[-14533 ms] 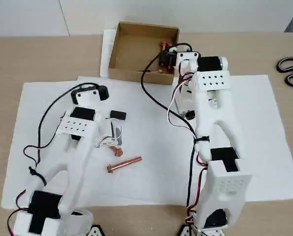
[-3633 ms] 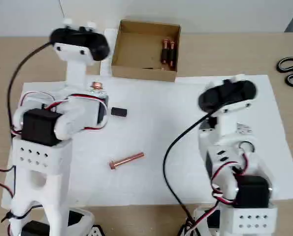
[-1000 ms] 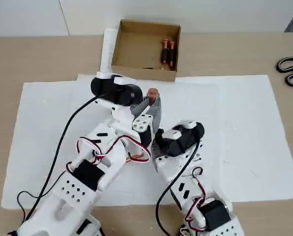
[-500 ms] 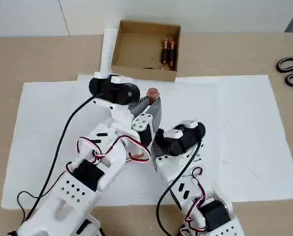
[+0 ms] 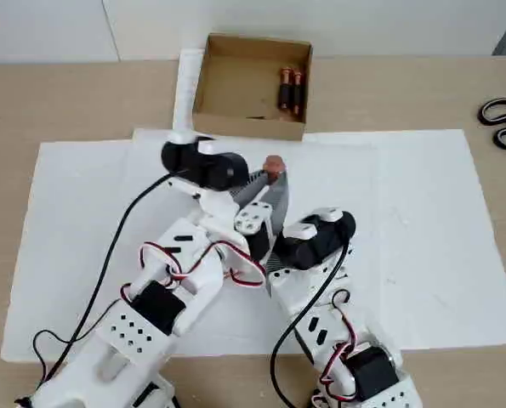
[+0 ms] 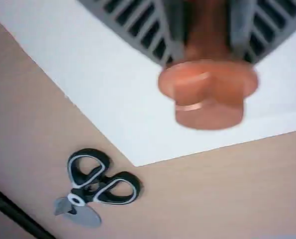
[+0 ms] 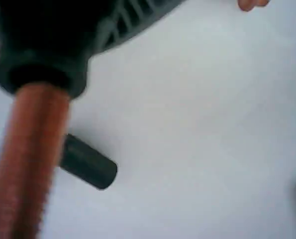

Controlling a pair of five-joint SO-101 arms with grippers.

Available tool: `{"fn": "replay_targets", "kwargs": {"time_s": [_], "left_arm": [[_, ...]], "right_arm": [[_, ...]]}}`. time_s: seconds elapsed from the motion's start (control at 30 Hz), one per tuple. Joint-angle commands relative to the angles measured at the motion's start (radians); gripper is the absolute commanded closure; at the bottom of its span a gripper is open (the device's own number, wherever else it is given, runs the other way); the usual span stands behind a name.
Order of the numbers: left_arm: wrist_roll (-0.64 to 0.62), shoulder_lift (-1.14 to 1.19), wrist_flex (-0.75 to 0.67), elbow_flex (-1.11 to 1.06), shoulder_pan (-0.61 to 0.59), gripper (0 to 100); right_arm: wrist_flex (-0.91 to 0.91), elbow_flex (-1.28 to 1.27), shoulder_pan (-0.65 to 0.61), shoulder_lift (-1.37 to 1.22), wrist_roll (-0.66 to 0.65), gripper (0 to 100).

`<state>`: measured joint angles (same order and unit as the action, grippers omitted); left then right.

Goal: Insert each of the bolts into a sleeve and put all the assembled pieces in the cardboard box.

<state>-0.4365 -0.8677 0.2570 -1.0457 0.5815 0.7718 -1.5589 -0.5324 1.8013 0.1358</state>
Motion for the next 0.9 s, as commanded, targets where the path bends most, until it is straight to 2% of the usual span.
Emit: {"fn": "replay_targets", "kwargs": {"time_s": [0.0, 0.87], "left_arm": [[-0.003, -0.028, -0.025, 0.005, 0.005, 99], [-0.002, -0.029, -0.031, -0.038, 0.002, 99]], "right_arm": [[-0.025, 0.02, 0.007, 0.013, 0.009, 99.5], [-0.025, 0.021, 0.007, 0.013, 0.009, 99.5]]}}
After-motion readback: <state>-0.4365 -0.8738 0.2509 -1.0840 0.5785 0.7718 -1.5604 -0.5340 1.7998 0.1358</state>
